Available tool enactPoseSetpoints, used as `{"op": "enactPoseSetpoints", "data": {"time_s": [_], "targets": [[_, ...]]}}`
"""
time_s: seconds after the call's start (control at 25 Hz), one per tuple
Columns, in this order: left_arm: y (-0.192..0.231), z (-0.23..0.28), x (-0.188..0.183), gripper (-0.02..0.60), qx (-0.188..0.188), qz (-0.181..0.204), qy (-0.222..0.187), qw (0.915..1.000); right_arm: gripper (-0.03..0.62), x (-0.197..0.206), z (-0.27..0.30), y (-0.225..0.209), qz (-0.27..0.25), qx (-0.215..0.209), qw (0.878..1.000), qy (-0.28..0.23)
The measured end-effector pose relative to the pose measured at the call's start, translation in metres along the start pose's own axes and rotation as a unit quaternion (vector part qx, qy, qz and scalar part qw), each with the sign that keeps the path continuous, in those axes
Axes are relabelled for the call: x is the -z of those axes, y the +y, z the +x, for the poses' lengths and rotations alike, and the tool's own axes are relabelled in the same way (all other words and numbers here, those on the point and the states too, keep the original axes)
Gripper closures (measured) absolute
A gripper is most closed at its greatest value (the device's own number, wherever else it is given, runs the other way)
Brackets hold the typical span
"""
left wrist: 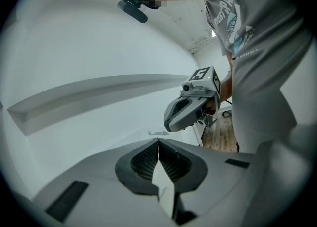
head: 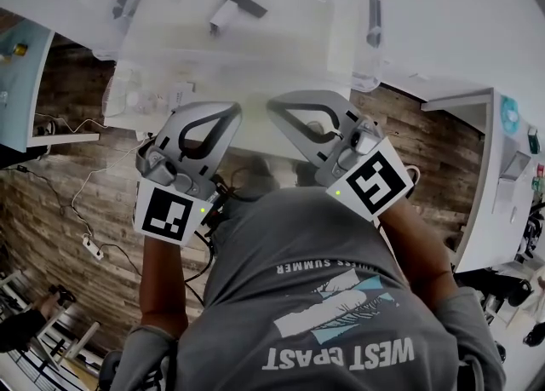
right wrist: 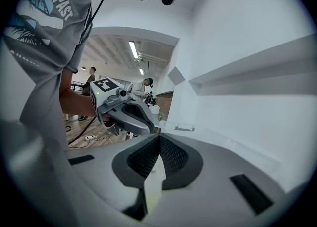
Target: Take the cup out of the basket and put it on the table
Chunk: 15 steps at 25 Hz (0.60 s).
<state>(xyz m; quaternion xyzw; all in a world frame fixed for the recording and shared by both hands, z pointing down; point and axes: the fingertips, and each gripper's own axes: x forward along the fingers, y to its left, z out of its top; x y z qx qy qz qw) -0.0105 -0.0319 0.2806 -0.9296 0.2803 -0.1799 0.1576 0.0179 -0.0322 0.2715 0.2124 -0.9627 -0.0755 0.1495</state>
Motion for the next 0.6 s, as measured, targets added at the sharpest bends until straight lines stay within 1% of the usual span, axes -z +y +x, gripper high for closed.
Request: {"op": "enactPoseSetpoints", "data": {"time_s": [0.32, 0.6], "targets": [[0.004, -0.004, -0.007, 0.572, 0.001, 0.013, 0.001, 0.9999, 0.583, -0.008, -0.007, -0.001, -0.013, 0.008, 1.0, 0.002], [0.0, -0.012, -0.015, 0.572, 0.003, 0.014, 0.007, 0.9999, 0.583, -0.012, -0.022, 0.0, -0.016, 0.017, 1.0, 0.008]]}}
